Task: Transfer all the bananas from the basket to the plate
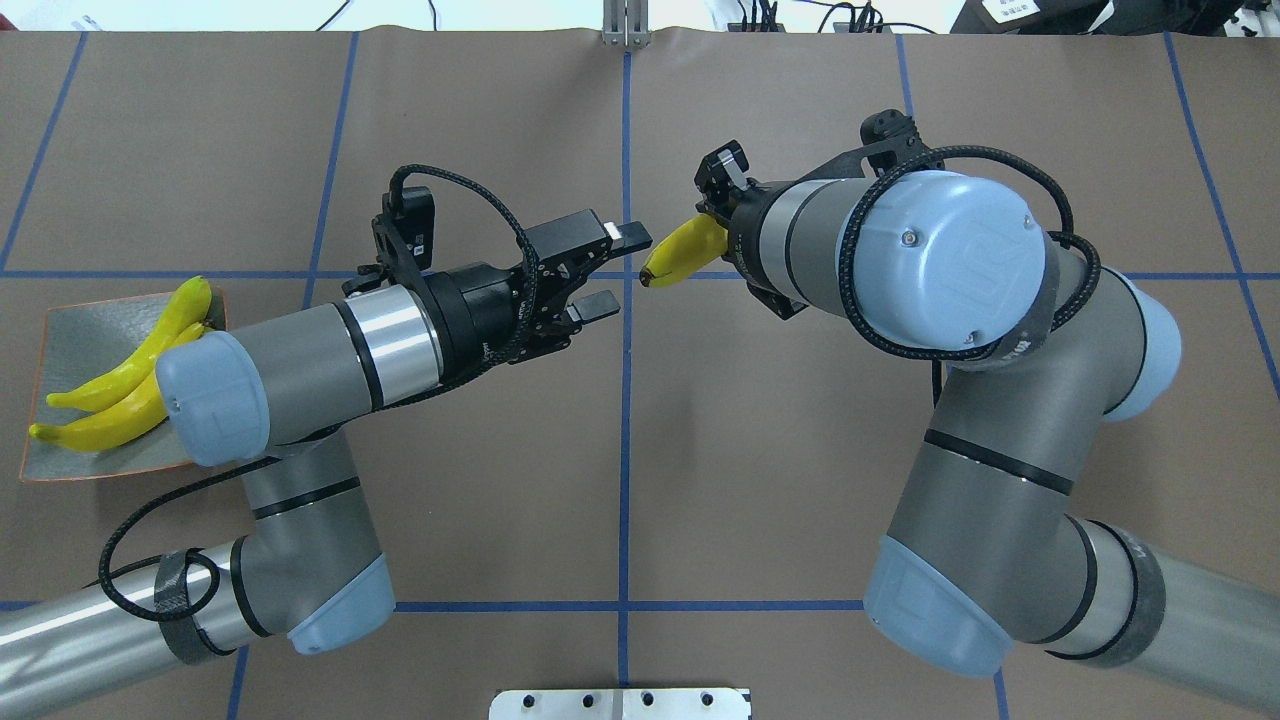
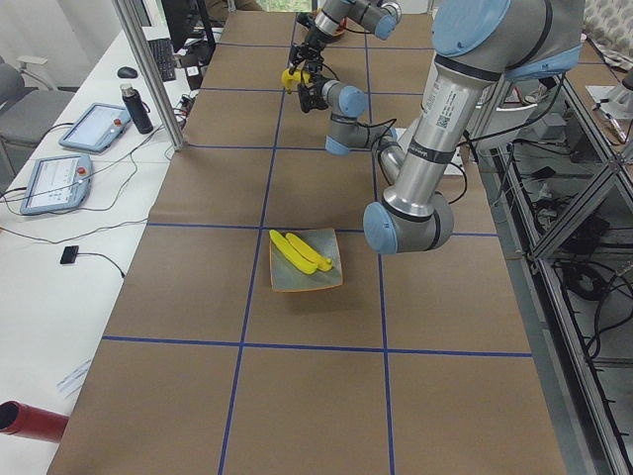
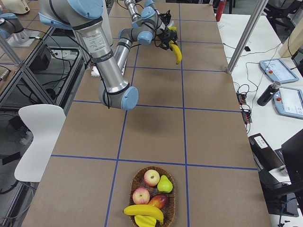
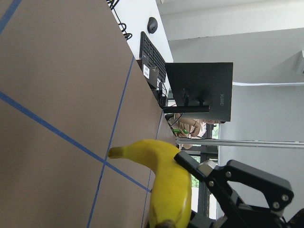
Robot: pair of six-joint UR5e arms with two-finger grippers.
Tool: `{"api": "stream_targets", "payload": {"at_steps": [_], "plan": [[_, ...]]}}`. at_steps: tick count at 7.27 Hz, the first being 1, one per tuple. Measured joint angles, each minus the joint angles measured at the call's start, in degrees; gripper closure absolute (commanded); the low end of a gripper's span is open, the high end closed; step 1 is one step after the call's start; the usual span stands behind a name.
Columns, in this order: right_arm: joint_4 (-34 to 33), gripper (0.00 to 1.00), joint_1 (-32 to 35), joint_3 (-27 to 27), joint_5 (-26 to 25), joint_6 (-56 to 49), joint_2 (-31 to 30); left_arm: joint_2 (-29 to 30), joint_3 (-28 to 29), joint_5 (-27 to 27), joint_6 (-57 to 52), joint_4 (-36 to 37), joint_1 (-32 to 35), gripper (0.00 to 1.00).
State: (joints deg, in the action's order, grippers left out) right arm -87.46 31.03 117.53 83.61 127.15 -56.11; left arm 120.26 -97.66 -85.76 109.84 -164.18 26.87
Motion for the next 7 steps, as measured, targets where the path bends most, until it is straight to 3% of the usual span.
{"api": "stream_targets", "payload": {"at_steps": [1, 5, 7], "plan": [[-0.1, 1.00, -0.2, 0.4, 0.0, 0.0, 0.1, 0.1, 0.0, 0.1, 0.0, 0.0, 0.0, 0.08], [-0.1, 1.00, -1.1, 0.5, -0.1, 0.1, 2.2, 0.4, -0.1, 0.2, 0.0, 0.0, -0.1, 0.08], [-0.1, 1.00, -1.5, 0.5, -0.5, 0.1, 2.5, 0.4, -0.2, 0.2, 0.0, -0.1, -0.1, 0.19]]}}
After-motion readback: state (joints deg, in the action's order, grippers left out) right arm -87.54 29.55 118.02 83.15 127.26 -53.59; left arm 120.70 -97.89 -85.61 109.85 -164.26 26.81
